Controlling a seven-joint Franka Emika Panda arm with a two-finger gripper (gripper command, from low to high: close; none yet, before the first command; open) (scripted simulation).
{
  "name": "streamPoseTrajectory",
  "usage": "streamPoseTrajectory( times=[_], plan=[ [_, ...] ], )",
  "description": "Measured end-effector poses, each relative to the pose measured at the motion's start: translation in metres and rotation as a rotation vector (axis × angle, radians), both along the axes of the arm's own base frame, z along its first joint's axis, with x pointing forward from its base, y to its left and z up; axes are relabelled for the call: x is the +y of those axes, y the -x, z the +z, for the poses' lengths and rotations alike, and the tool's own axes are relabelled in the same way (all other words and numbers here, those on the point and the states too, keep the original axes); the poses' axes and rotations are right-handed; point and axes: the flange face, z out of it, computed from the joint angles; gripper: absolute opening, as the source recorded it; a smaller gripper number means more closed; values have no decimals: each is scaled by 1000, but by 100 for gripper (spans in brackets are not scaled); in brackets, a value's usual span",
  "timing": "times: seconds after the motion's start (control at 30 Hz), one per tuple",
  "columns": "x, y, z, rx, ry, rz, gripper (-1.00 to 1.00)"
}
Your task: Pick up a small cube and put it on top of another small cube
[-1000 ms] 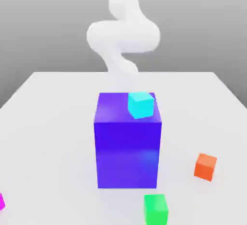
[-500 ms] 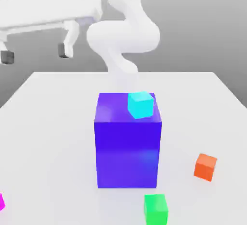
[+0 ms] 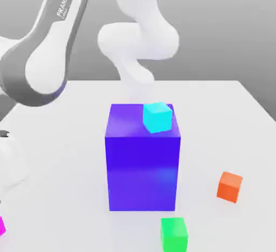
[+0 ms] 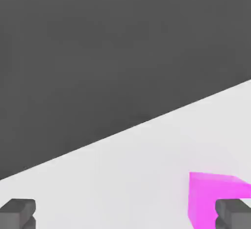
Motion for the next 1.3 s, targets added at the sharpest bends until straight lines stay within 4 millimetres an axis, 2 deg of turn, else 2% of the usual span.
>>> streamPoseTrajectory(
  times=[0.1,0.2,0.23,0.4,0.43,0.5,0.6,0.63,0.97,1.3],
  plan=[
    [-24,19,-42,60,17,-29,0],
    [-28,23,-89,72,21,-34,0],
    [-29,23,-102,73,21,-35,-100],
    [-28,23,-102,73,19,-35,-100],
    [-28,24,-108,74,19,-35,-100],
    [-29,23,-92,74,20,-35,-100],
    [-27,23,-52,74,19,-25,-100],
    [-22,21,-48,77,20,13,-100],
    [50,-5,-43,99,35,533,-100],
    [125,-21,-37,106,46,1066,-100]
  ],
)
